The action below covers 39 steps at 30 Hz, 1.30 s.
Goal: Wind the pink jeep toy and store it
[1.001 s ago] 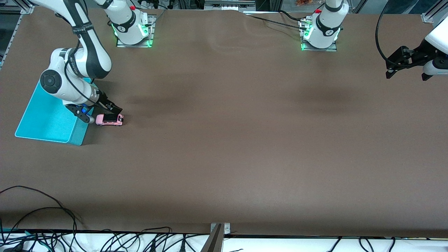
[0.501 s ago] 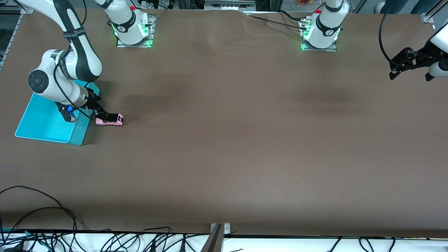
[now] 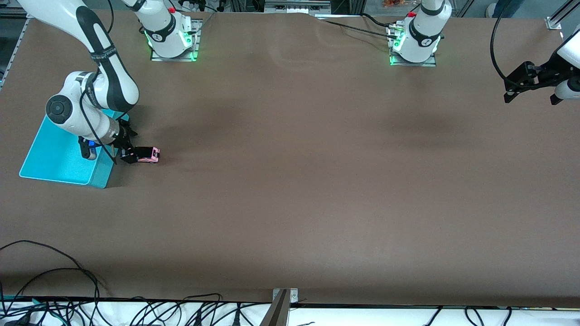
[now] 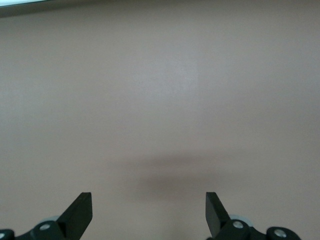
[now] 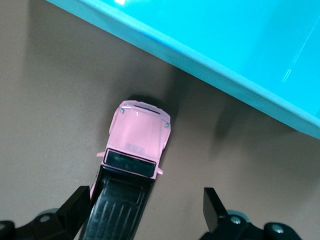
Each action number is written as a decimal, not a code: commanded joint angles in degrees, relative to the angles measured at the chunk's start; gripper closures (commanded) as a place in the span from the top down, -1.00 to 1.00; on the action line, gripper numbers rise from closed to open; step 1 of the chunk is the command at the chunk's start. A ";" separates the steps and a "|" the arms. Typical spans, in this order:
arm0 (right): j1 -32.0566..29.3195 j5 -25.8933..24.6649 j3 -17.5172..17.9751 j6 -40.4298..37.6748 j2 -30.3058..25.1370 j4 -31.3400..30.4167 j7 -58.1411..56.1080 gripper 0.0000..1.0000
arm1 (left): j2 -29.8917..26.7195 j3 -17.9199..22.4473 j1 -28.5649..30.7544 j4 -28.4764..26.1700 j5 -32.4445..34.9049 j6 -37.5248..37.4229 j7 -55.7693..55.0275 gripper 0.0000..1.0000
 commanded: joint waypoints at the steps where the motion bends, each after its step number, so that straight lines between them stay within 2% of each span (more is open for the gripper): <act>1: 0.05 0.90 0.28 1.52 0.11 -0.42 1.08 1.00 | -0.35 -0.29 0.36 -0.56 -1.02 -0.24 -0.51 1.00; 16: 0.05 0.72 0.63 3.20 3.01 0.02 2.13 0.97 | 0.44 -0.29 0.36 -0.47 -1.02 -0.59 -0.68 1.00; 20: 0.05 0.90 0.72 3.11 3.01 0.11 2.22 0.18 | 0.27 -0.03 0.53 -0.39 -0.93 -0.68 -0.42 1.00; 25: 0.05 0.81 0.72 3.20 3.01 0.11 2.40 -0.36 | 0.18 0.24 0.88 -0.39 -1.02 -1.12 -0.16 1.00; 30: 0.14 0.81 0.72 3.20 3.10 0.11 2.31 -0.43 | 0.00 0.15 0.97 -0.39 -0.93 -1.38 -0.16 1.00; 35: 0.05 0.81 0.72 3.11 3.01 0.11 2.40 -1.00 | -0.08 0.15 0.89 -0.30 -1.02 -1.91 -0.16 1.00; 39: 0.05 0.81 0.72 2.93 2.66 0.19 2.22 -1.00 | -0.08 0.15 0.97 -0.30 -0.93 -2.35 -0.16 1.00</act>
